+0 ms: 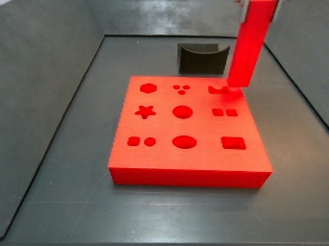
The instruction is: Insert the arch object.
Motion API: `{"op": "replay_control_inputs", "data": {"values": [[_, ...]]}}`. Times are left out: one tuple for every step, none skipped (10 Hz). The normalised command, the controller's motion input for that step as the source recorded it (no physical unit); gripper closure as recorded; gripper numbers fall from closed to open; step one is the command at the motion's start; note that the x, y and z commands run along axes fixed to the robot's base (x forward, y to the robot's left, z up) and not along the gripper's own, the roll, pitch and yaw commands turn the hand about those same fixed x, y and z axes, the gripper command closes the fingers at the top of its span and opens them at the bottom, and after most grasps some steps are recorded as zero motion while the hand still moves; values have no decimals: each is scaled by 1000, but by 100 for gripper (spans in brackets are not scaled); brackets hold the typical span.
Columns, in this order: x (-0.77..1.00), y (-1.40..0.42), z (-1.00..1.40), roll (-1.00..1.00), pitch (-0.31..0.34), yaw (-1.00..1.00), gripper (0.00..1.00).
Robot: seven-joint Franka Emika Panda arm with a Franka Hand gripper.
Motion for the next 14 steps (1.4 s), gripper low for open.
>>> {"op": "replay_control_inputs", "data": {"values": [[346, 31, 357, -221, 140, 191, 100], [237, 23, 369, -209, 174, 97, 100], [146, 0, 186, -79, 177, 54, 100], [0, 0, 49, 0, 194, 0, 100], [-83, 0, 0, 0, 209, -31, 100], [-237, 0, 0, 23, 219, -163, 100], [-337, 0, 0, 0, 236, -203, 100], [-297, 0, 0, -40, 229, -143, 100], [-117, 0, -9, -3, 171, 0, 100], [-94, -3, -203, -14, 94, 0, 100], [-40, 0, -271, -57, 11, 63, 100], [-60, 0, -351, -129, 0, 114, 100], [-194, 0, -146, -93, -49, 11, 100], [-57, -26, 0, -17, -3, 51, 100]]}}
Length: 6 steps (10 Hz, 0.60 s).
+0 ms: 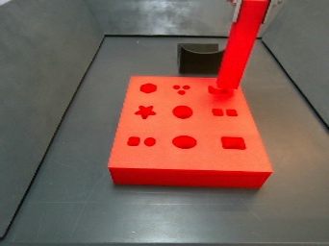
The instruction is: Insert the arch object.
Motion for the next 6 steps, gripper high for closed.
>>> {"op": "replay_control_inputs", "data": {"values": [[-26, -46, -14, 0, -3, 57, 100], [-63, -17, -23, 0, -19, 26, 100], [-69, -29, -43, 0, -23, 23, 100], [-117, 0, -89, 0, -27, 0, 100], [-269, 0, -91, 0, -53, 0, 100], [-254, 0, -83, 0, -60, 0, 100]]}}
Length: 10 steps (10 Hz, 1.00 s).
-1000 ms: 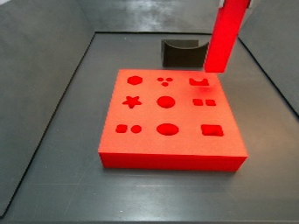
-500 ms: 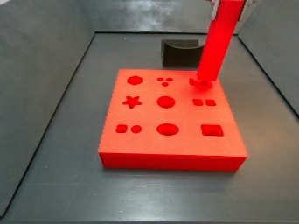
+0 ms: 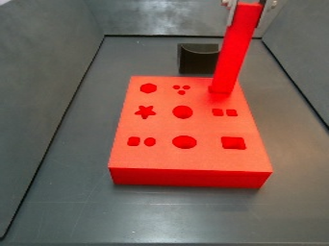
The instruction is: Insert the arch object.
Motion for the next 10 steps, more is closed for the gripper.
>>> {"op": "replay_control_inputs", "data": {"values": [[-140, 0, -60, 0, -50, 0, 100], [-46, -14, -111, 0, -31, 0, 100], [23, -34, -169, 0, 0, 46, 100], [211, -11, -180, 0, 0, 71, 100], [191, 0, -151, 0, 0, 89, 100], [46, 0, -163, 0, 0, 54, 100], [0, 0, -120, 0, 0, 11, 100], [-66, 0, -174, 0, -23, 0, 100], [-83, 0, -214, 0, -39, 0, 100], [-83, 0, -351, 0, -83, 0, 100]]}}
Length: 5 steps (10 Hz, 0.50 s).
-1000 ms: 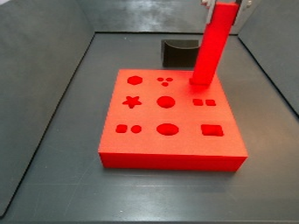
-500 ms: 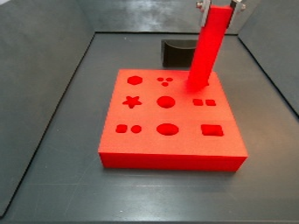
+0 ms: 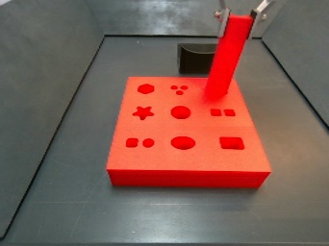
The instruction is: Insert the arch object.
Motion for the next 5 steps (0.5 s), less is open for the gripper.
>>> {"op": "replay_control_inputs", "data": {"values": [[-29, -43, -594, 17, -114, 0, 100], [0, -100, -663, 59, -106, -3, 100], [14, -103, -689, 77, -99, -11, 100], [83, -109, -729, 67, -101, -40, 100], [126, -86, -717, 93, -81, -54, 100]]}}
